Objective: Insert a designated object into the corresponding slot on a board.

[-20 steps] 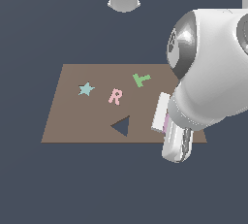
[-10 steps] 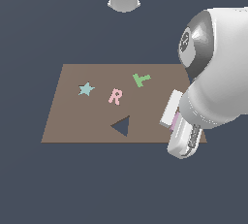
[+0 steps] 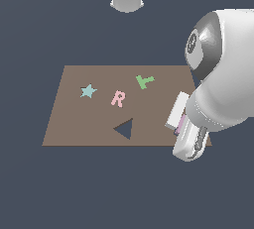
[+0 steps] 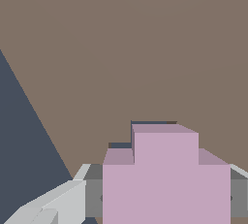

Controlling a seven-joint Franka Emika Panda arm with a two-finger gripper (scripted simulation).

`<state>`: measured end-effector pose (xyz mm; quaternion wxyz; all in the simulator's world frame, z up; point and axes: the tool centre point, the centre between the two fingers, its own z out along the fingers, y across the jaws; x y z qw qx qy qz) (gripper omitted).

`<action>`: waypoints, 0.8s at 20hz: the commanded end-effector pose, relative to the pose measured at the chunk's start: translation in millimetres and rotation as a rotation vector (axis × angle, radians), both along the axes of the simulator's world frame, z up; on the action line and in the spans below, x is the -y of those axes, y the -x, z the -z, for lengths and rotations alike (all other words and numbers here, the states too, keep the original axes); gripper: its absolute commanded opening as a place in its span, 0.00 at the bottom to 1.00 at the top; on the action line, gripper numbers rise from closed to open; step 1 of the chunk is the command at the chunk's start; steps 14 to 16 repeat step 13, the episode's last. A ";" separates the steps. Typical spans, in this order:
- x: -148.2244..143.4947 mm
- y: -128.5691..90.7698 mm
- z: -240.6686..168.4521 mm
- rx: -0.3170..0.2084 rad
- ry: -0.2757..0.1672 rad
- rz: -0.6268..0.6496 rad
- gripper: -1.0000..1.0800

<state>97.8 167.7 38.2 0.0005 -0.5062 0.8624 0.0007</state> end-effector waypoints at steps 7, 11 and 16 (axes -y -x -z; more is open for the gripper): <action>-0.1 0.2 7.6 0.000 0.000 0.017 0.96; -0.1 0.2 7.6 0.000 0.000 0.017 0.96; -0.1 0.2 7.6 0.000 0.000 0.017 0.96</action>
